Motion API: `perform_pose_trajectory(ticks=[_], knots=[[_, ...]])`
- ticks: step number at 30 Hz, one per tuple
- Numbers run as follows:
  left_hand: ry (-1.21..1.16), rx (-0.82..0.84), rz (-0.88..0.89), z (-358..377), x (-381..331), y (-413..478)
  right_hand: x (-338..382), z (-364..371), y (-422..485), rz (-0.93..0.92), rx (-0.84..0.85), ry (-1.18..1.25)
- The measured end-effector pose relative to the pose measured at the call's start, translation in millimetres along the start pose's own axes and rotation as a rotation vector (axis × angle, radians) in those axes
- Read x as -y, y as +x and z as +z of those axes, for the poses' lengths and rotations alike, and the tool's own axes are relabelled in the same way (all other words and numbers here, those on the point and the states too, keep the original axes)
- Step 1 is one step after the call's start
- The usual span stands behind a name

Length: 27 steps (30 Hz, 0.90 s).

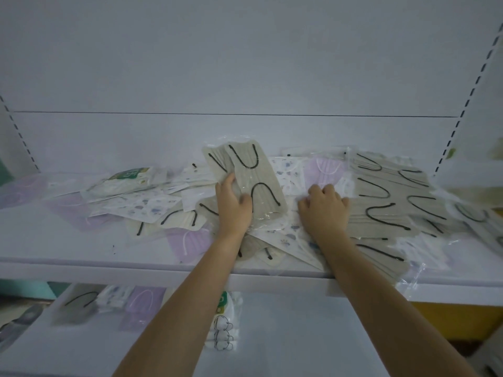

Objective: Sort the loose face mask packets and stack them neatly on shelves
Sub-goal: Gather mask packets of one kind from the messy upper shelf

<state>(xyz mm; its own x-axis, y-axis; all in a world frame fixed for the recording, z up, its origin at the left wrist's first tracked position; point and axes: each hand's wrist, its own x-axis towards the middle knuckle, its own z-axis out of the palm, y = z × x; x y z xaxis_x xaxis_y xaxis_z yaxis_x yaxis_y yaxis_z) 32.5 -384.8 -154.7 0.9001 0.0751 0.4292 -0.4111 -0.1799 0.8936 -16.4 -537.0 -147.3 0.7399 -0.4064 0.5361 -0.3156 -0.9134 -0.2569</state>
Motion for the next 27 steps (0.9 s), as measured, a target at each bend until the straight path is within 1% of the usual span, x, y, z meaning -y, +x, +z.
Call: perform_pose_trajectory(ticks=[1, 2, 6, 11, 13, 17, 18, 19, 21, 22, 24, 25, 26, 27], knots=[[0.001, 0.0, -0.001, 0, 1, 0, -1, 0, -1, 0.018, 0.062, -0.027], [0.002, -0.002, -0.002, 0, 1, 0, -1, -1, -1, 0.022, 0.09, -0.033], [0.011, -0.004, 0.009, 1, 3, 1, 2, -4, -5, -0.033, 0.111, -0.096], [0.007, -0.007, 0.028, 2, 5, 2, 2, -12, -9, -0.046, 0.212, -0.096], [0.002, -0.017, 0.071, 1, 3, 2, -1, -16, -7, -0.085, 0.279, -0.043], [0.035, 0.001, 0.226, 2, -4, -3, -6, -29, 6, -0.201, 0.521, 0.225], [0.058, 0.017, 0.267, 2, -5, -5, -6, -31, 9, -0.244, 0.536, 0.28], [0.089, 0.034, 0.299, 2, -7, -6, -7, -33, 11, -0.269, 0.515, 0.344], [0.184, 0.062, 0.347, 2, -8, -8, -11, -36, 14, -0.275, 0.412, 0.464], [0.235, 0.073, 0.358, 3, -9, -9, -14, -37, 17, -0.273, 0.337, 0.479], [0.335, 0.087, 0.346, 4, -11, -11, -22, -40, 27, -0.254, 0.201, 0.381], [0.393, 0.092, 0.334, 6, -12, -12, -27, -43, 33, -0.233, 0.185, 0.283], [0.457, 0.099, 0.325, 7, -13, -13, -33, -45, 39, -0.205, 0.239, 0.15], [0.52, 0.111, 0.325, 8, -14, -13, -40, -46, 43, -0.174, 0.358, 0.003]])
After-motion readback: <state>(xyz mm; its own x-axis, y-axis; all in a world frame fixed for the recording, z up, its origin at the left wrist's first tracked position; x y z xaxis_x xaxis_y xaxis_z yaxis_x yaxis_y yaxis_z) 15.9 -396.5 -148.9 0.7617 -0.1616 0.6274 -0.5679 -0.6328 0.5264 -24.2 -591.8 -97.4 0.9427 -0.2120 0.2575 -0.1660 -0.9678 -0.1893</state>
